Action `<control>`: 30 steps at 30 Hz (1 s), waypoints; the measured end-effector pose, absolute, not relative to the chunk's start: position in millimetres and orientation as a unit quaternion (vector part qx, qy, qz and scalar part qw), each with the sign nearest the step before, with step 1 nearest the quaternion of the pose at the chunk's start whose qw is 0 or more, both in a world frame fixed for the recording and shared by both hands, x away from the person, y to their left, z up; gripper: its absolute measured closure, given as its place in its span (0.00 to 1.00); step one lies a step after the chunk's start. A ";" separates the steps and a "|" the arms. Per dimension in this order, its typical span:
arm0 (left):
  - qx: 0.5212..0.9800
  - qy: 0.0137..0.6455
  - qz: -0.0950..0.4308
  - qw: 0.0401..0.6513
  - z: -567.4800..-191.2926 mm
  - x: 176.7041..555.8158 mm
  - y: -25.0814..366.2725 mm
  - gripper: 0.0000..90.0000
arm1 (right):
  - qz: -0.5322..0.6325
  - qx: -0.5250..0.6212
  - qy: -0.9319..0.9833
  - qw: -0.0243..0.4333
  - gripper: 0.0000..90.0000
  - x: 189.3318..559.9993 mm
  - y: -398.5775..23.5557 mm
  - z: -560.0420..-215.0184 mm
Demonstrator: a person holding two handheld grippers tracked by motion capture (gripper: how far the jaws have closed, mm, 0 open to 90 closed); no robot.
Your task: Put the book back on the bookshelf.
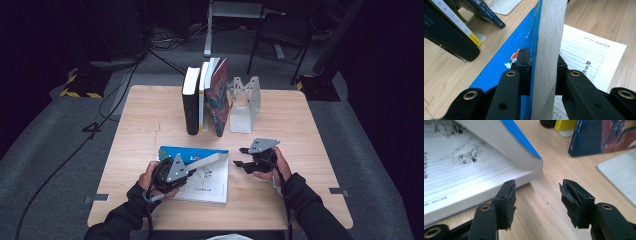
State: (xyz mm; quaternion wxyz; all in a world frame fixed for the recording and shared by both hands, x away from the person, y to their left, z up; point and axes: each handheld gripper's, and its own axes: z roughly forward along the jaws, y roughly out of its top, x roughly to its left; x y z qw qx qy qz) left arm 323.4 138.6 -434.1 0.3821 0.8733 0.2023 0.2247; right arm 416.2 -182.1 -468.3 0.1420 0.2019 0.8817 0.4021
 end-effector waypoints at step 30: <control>0.834 0.219 0.189 0.469 -420.8 322.4 153.6 0.83 | 0.458 0.154 0.869 0.112 0.55 404.1 -174.2 -475.9</control>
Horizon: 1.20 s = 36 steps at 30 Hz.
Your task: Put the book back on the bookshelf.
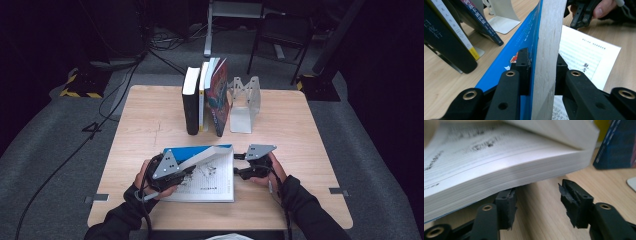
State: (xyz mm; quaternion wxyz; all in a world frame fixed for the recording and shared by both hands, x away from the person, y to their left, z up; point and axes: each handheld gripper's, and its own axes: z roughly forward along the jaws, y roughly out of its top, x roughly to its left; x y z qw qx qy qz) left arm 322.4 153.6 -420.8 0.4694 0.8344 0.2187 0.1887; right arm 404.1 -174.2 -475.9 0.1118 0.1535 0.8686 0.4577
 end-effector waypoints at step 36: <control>0.815 0.158 0.099 0.549 -414.1 332.8 113.5 0.83 | 0.571 0.164 0.784 0.179 0.65 393.6 -210.7 -390.9</control>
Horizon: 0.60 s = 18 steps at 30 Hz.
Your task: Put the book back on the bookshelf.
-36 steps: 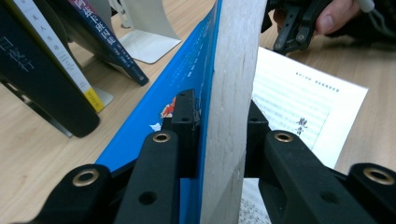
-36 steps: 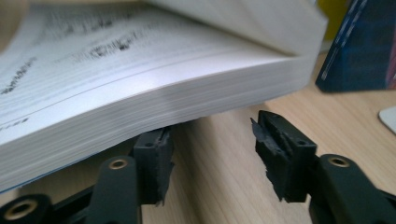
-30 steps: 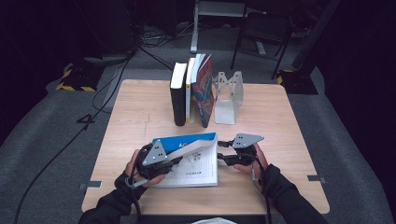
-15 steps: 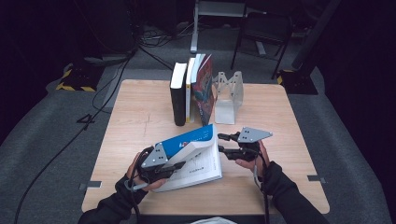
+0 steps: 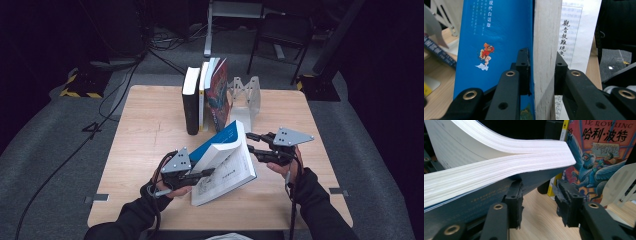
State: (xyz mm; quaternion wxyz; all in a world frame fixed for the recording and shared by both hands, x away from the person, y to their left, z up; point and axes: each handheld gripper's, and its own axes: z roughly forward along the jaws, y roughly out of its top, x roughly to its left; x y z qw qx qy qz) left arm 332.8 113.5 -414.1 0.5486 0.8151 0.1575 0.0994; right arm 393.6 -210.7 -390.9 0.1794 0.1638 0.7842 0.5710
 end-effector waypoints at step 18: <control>0.810 0.172 0.136 0.544 -416.8 312.3 132.7 0.81 | 0.579 0.143 0.786 0.163 0.58 381.4 -202.6 -382.8</control>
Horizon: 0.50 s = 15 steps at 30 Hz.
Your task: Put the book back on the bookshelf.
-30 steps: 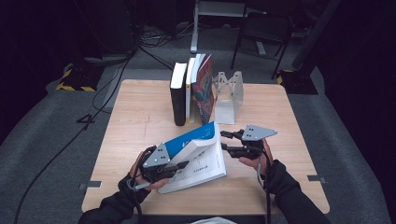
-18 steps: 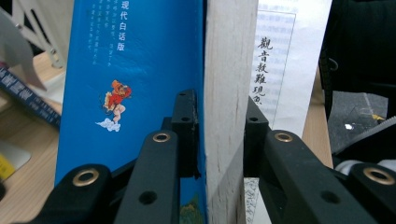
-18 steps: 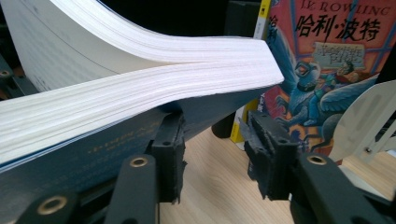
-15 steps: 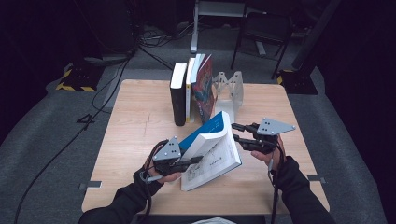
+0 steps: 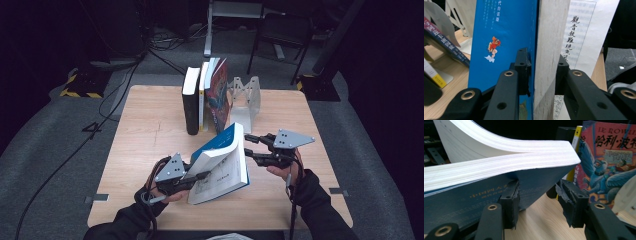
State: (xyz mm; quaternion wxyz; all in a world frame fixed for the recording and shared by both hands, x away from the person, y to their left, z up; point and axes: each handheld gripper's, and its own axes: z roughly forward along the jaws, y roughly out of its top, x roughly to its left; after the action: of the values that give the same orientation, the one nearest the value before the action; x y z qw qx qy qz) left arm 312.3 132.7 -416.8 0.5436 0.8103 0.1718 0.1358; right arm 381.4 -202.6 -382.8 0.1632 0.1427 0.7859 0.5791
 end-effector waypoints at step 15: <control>0.814 0.193 0.147 0.528 -425.1 301.9 151.3 0.71 | 0.552 0.114 0.814 0.141 0.44 372.7 -172.6 -392.0</control>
State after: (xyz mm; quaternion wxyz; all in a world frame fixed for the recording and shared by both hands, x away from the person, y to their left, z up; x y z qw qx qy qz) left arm 301.9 151.3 -425.1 0.5278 0.8141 0.1928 0.1465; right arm 372.7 -172.6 -392.0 0.1408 0.1139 0.8139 0.5521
